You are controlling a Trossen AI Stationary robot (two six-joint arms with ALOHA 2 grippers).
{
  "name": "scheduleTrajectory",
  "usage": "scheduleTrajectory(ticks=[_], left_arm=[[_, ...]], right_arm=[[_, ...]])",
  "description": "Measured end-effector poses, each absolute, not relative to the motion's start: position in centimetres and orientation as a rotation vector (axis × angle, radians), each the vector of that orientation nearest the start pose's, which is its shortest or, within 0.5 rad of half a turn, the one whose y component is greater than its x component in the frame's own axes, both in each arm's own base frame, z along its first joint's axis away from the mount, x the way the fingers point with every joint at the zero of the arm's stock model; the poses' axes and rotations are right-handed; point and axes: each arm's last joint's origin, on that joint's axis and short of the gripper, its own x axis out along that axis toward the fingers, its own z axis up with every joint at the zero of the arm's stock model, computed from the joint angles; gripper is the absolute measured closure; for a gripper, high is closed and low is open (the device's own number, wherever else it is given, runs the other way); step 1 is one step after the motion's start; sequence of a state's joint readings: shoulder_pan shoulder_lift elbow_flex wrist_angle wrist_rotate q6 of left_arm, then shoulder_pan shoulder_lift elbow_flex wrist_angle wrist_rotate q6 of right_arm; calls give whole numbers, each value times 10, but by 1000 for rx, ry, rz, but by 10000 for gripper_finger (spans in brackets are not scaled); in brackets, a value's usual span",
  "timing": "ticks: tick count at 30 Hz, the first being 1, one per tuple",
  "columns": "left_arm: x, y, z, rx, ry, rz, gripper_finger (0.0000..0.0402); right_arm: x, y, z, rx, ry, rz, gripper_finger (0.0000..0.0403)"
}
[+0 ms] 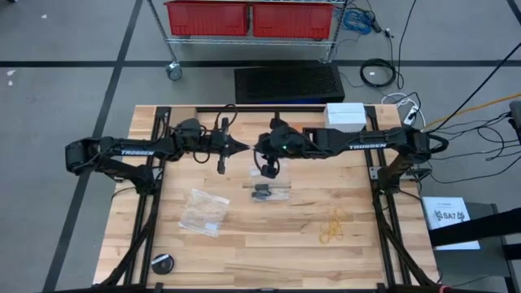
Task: Sort rubber bands
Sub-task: Open the top transparent zip bag
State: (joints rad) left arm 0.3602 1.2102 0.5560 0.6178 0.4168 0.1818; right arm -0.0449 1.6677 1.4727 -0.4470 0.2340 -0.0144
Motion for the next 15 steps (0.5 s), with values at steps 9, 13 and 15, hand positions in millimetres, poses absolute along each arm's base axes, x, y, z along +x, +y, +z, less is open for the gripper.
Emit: scheduleTrajectory(ticks=[9,13,15], left_arm=[[240,78,245,175,37,-54,401],[240,78,245,176,37,-53,401],[240,79,245,175,37,-50,401]], right_arm=[[356,-18,317,-31,787,-278,395],[347,-15,314,-8,867,-288,395],[344,-14,312,6,901,-296,396]])
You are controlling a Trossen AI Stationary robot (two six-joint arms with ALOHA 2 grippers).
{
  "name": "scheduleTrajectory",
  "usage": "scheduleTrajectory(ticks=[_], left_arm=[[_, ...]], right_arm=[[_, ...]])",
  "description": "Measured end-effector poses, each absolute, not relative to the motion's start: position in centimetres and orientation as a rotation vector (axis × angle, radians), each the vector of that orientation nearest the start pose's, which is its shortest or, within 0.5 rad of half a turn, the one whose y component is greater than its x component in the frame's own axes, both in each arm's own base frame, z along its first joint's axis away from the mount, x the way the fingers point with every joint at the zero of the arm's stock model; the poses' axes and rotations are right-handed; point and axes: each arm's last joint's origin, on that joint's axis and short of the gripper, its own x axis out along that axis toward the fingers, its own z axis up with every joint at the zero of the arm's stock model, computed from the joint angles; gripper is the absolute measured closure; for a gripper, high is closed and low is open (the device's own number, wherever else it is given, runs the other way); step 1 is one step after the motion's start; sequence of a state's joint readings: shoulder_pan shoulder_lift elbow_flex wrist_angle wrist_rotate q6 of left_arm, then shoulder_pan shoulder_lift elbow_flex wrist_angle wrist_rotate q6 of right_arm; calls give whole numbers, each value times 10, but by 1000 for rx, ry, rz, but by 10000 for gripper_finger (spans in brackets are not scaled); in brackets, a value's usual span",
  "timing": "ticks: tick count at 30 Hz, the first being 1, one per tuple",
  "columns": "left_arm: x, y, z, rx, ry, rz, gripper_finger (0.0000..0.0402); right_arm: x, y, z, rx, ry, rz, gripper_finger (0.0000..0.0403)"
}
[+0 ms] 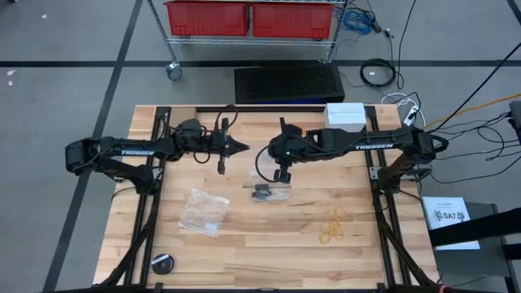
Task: Sort rubber bands
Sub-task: Open the top transparent zip bag
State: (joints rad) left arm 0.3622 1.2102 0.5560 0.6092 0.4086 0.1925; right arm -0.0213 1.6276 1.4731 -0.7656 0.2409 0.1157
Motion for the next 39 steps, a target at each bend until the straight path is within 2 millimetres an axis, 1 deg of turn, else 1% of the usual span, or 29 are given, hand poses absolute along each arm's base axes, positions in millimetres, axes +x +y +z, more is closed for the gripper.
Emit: scheduleTrajectory(ticks=[16,19,21,26,29,31,33,35,37,39], left_arm=[[239,81,244,171,42,-38,402],[239,82,246,175,33,-29,402],[239,82,245,174,37,-28,402],[239,82,245,174,39,-29,402],[239,82,245,172,41,-29,402],[239,82,244,168,52,-30,402],[238,82,241,156,83,-31,401],[238,82,238,146,109,-25,394],[238,82,237,141,121,-25,378],[238,82,237,140,124,-26,357]], right_arm=[[322,-1,299,70,1152,-340,396],[314,3,295,75,1237,-342,396],[314,6,296,89,1230,-347,394],[313,10,296,89,1222,-395,363],[316,11,298,83,1189,-376,338],[317,11,299,67,1178,-355,333],[319,12,299,51,1160,-338,344],[320,12,300,44,1153,-332,370],[320,12,300,39,1153,-328,394],[321,12,299,39,1150,-324,394]])
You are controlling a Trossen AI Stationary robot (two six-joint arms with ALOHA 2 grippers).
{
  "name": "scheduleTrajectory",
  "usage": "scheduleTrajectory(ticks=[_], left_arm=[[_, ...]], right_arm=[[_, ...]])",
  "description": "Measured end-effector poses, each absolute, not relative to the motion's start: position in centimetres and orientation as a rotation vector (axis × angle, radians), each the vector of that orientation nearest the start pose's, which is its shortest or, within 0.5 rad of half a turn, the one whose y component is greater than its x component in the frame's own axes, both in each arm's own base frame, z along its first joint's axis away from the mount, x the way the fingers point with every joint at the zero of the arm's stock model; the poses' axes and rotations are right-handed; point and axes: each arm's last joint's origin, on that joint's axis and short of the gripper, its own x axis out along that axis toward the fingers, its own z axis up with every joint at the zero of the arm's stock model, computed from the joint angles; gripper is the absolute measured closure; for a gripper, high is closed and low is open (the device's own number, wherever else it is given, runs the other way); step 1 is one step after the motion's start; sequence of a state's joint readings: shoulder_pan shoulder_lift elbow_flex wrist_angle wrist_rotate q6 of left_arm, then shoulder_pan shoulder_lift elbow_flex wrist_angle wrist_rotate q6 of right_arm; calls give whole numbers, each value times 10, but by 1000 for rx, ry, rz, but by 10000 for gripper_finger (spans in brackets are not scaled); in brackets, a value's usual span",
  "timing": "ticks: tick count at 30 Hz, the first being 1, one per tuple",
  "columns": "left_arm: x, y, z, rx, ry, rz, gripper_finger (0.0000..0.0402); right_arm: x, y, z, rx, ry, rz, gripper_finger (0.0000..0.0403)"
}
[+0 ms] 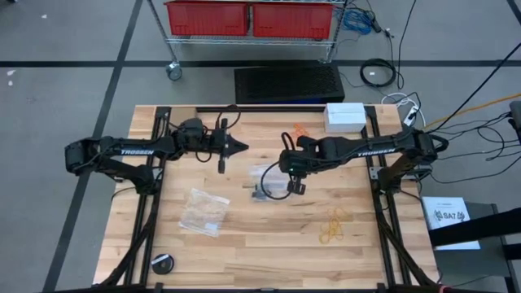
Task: Sort rubber bands
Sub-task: Open the top transparent zip bag
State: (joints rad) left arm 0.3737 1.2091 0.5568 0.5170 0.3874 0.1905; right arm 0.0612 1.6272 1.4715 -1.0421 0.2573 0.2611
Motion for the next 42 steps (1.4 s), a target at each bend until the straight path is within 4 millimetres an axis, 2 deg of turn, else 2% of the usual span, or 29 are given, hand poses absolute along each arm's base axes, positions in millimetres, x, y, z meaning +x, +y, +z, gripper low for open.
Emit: scheduleTrajectory(ticks=[2,6,11,18,21,25,31,36,42], left_arm=[[238,82,236,138,125,-26,335],[238,82,236,137,127,-25,295],[238,82,235,132,139,-25,273],[237,81,231,118,176,-27,272],[236,84,231,116,179,-16,272],[235,88,230,112,186,1,272],[234,89,230,111,188,4,272],[234,89,230,111,187,4,272],[234,91,231,113,187,24,272]], right_arm=[[325,13,296,53,1151,-300,374],[342,9,276,58,1159,-278,318],[357,-24,236,98,1180,-254,266],[364,-74,182,142,1134,-174,267],[364,-82,168,162,1143,-102,277],[367,-79,155,170,1167,-45,302],[372,-70,156,122,1142,-30,390],[370,-57,173,40,1122,-79,400],[361,-34,210,-34,1038,-94,402]])
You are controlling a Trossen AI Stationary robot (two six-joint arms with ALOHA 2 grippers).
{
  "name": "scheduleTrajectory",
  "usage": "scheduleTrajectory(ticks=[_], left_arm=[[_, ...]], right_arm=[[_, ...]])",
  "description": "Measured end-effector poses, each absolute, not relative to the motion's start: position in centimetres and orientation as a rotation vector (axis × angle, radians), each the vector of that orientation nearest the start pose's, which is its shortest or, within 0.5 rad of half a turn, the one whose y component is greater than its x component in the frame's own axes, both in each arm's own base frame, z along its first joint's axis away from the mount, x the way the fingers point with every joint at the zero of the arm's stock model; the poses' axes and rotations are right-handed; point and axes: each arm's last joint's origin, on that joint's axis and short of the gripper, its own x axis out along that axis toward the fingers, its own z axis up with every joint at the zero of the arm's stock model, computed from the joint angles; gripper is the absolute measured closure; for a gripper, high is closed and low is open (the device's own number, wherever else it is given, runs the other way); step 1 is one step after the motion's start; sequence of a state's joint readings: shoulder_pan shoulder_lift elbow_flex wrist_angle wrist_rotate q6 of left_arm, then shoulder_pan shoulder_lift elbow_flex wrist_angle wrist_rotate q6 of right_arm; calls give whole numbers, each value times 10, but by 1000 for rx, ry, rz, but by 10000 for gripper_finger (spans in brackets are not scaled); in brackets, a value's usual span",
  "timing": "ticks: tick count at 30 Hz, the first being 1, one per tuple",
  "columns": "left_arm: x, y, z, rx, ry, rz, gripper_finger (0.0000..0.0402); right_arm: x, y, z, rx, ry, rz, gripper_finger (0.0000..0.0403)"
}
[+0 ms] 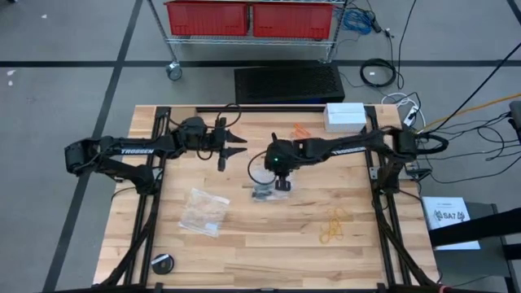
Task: Sort rubber bands
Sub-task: Open the top transparent zip bag
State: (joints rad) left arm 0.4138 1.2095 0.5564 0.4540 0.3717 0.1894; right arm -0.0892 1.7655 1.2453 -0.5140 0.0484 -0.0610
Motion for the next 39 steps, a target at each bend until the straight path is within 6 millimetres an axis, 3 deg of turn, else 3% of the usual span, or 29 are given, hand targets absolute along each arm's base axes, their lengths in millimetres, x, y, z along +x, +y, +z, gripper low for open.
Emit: scheduleTrajectory(ticks=[7,15,18,25,29,34,39], left_arm=[[232,96,230,101,192,46,272],[232,96,230,98,199,52,272],[232,96,230,100,192,53,272],[232,96,231,102,185,54,272],[232,96,230,84,192,55,272],[232,96,229,77,207,53,272],[231,96,228,76,211,53,272]], right_arm=[[344,-4,246,-84,965,-141,403],[334,25,263,-117,914,-149,403],[335,15,263,-103,907,-178,403],[342,-44,255,-78,913,-314,401],[339,-69,252,-51,929,-374,370],[337,-75,251,31,925,-365,289],[338,-51,244,48,1002,-262,219]])
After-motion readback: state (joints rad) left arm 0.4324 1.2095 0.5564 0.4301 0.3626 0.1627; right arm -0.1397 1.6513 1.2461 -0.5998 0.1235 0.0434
